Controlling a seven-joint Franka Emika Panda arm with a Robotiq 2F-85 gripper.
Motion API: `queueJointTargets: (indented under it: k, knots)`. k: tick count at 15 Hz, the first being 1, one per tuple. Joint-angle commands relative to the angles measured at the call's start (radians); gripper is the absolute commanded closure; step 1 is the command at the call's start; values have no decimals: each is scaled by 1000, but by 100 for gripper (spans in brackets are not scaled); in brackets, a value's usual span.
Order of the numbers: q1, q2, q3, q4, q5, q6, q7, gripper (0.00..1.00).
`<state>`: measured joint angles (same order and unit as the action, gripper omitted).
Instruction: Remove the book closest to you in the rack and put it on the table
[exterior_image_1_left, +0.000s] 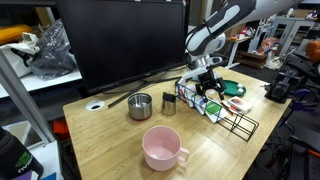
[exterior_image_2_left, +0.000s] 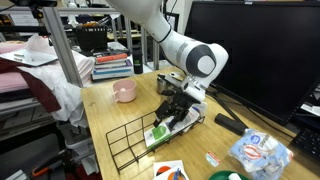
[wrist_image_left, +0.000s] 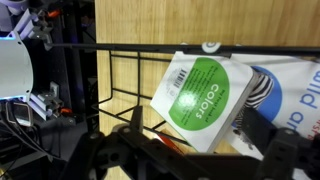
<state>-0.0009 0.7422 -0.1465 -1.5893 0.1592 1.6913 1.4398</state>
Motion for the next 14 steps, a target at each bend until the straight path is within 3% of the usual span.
queueJointTargets:
  k: [1,14]
  knots:
    - [-22,-16,10,-17,22,-12,-20,0]
    - [-23,-59,-21,-86,-8,44,14,0]
